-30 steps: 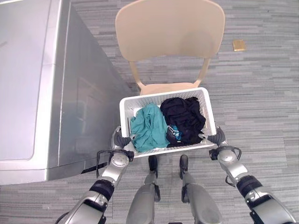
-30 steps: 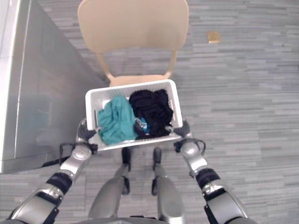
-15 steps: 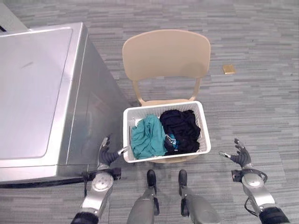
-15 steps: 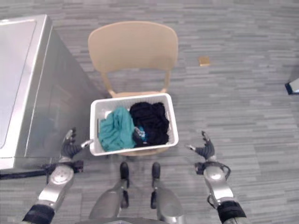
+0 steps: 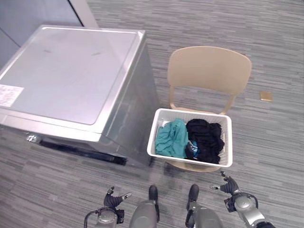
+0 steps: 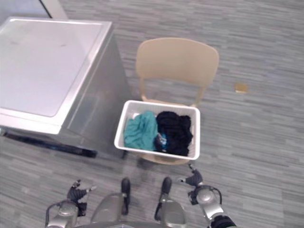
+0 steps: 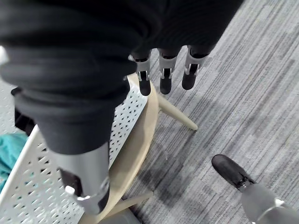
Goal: Grab the laundry basket,head to the washer,open it,put in the laundry and shut it.
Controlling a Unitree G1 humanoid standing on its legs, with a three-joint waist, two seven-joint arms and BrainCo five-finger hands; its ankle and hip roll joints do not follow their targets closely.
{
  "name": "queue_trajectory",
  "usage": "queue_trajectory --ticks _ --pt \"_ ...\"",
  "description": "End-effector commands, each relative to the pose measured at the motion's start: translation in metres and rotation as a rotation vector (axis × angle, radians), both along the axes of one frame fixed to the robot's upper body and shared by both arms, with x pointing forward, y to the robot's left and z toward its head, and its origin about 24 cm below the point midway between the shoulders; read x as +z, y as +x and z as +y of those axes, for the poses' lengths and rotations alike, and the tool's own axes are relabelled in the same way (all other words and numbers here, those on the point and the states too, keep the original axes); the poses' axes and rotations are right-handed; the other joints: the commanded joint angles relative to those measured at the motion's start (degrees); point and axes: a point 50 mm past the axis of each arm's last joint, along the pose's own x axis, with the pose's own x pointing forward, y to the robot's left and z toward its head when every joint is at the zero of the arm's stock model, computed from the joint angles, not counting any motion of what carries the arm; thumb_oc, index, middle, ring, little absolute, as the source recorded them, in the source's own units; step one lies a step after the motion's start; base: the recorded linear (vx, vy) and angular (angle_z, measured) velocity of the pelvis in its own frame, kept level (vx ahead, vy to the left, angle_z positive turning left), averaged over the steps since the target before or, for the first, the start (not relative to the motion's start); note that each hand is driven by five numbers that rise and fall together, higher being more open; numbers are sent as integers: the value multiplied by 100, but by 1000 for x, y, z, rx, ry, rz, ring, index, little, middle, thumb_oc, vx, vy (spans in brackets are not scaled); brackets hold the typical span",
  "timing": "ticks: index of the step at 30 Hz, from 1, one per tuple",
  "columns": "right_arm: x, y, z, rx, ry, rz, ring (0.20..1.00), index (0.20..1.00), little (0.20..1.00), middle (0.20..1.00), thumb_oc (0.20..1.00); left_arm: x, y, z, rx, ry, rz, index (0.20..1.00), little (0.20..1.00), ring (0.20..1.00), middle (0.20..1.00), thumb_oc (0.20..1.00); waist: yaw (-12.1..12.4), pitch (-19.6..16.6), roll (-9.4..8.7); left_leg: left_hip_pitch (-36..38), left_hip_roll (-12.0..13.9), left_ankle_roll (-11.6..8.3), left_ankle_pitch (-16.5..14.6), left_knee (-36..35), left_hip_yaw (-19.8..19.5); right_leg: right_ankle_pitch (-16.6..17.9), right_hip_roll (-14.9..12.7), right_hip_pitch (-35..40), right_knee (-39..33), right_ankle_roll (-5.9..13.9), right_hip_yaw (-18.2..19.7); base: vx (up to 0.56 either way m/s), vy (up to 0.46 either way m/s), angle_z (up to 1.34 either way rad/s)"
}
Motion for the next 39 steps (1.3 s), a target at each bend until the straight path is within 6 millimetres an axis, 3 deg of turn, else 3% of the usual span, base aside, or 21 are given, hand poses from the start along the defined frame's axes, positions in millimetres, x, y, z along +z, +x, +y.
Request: queue_trajectory --ticks 1,2,4,7,9,10,12,13,14,15,16,17,19,20,26,29,33,38,39 --pt "2 1 -1 -3 -19 -27 1000 1000 1000 1000 1000 13 14 1 27 33 -116 1000 1000 1000 1000 1000 -211 -266 -13 365 401 420 0 -589 442 -1218 -144 -213 318 601 85 0 373 153" --pt "1 -2 -2 -18 -13 -22 1000 1000 1000 1000 1000 14 17 -1 16 34 -122 1000 1000 1000 1000 1000 -240 -305 51 487 539 321 -18 -749 676 -1246 -243 -155 310 704 -42 0 243 140" --pt "-2 -5 -2 -36 0 -7 1000 1000 1000 1000 1000 15 20 -2 -14 37 -124 1000 1000 1000 1000 1000 -280 -374 115 597 573 294 14 -1033 913 -1085 -453 -161 319 842 -268 -22 395 91" --pt "-3 -1 10 -14 27 -11 1000 1000 1000 1000 1000 15 19 -2 -46 54 -117 1000 1000 1000 1000 1000 -231 -399 42 464 215 450 -231 -952 695 -814 -883 -216 408 1081 -302 -26 442 63" --pt "-3 1 21 13 59 -8 1000 1000 1000 1000 1000 17 19 4 -59 74 -112 1000 1000 1000 1000 1000 -171 -326 -23 385 -26 617 -375 -877 536 -816 -1023 -352 690 1084 -6 -64 312 56" --pt "0 7 28 34 70 -24 1000 1000 1000 1000 1000 19 21 8 -57 87 -119 1000 1000 1000 1000 1000 -172 -229 -75 226 -176 733 -303 -790 457 -744 -1023 -579 917 1015 329 -139 244 50" --pt "5 15 38 77 82 -51 1000 1000 1000 1000 1000 22 24 12 -64 108 -129 1000 1000 1000 1000 1000 -149 -170 -65 102 -367 865 -261 -777 273 -1009 -554 -774 1314 922 1042 -90 278 44" --pt "12 22 47 119 98 -88 1000 1000 1000 1000 1000 21 23 13 -69 115 -122 1000 1000 1000 1000 1000 -110 -164 -16 116 -532 960 -214 -846 114 -1346 -70 -758 1603 825 1233 15 272 31" --pt "16 26 53 141 113 -110 1000 1000 1000 1000 1000 20 21 12 -68 116 -112 1000 1000 1000 1000 1000 -97 -185 -6 119 -611 996 -178 -902 28 -1489 164 -764 1711 751 1235 31 182 67" --pt "16 26 53 141 113 -110 1000 1000 1000 1000 1000 20 21 12 -68 116 -112 1000 1000 1000 1000 1000 -98 -188 -6 116 -611 996 -178 -901 27 -1489 163 -767 1710 751 1235 34 86 81" --pt "27 35 66 209 127 -162 1000 1000 1000 1000 1000 19 20 13 -65 113 -106 1000 1000 1000 1000 1000 -15 -159 -42 154 -769 1023 -178 -944 -88 -1724 474 -703 1679 572 1108 21 45 84" --pt "29 39 71 218 142 -174 1000 1000 1000 1000 1000 18 19 13 -60 112 -106 1000 1000 1000 1000 1000 27 -179 -54 108 -842 1015 -154 -922 -208 -1736 432 -576 1512 549 997 41 14 36" --pt "36 43 76 243 155 -208 1000 1000 1000 1000 1000 16 17 11 -70 116 -92 1000 1000 1000 1000 1000 39 -201 -59 76 -904 1020 -140 -913 -338 -1801 546 -540 1436 465 1160 50 -37 53" --pt "45 52 94 297 198 -239 1000 1000 1000 1000 1000 9 5 10 -35 91 -57 1000 1000 1000 1000 1000 191 -277 -48 48 -989 984 -89 -970 -375 -1631 547 -361 1094 490 1185 61 -16 78" --pt "56 64 122 405 218 -273 1000 1000 1000 1000 1000 -4 -17 8 -36 86 39 1000 1000 1000 1000 1000 394 -403 73 112 -995 969 77 -1255 -501 -1530 550 -167 647 511 997 59 -12 32" --pt "76 82 134 446 210 -352 1000 1000 1000 1000 1000 -7 -23 12 -15 100 62 1000 1000 1000 1000 1000 555 -379 83 143 -981 947 178 -1392 -548 -1494 543 -64 463 528 906 24 8 16" --pt "94 93 136 445 203 -436 1000 1000 1000 1000 1000 -7 -25 14 -11 116 67 1000 1000 1000 1000 1000 628 -346 73 152 -966 931 235 -1482 -561 -1463 536 -29 366 548 842 1 16 11" --pt "140 118 113 328 103 -678 1000 1000 1000 1000 1000 -3 -18 13 13 122 16 1000 1000 1000 1000 1000 684 -213 94 3 -945 894 333 -1565 -574 -1357 514 -151 248 590 804 -32 44 7" --pt "140 118 113 327 103 -678 1000 1000 1000 1000 1000 -3 -18 13 13 122 16 1000 1000 1000 1000 1000 686 -215 94 0 -945 894 333 -1564 -573 -1356 514 -154 248 590 805 -52 58 1"
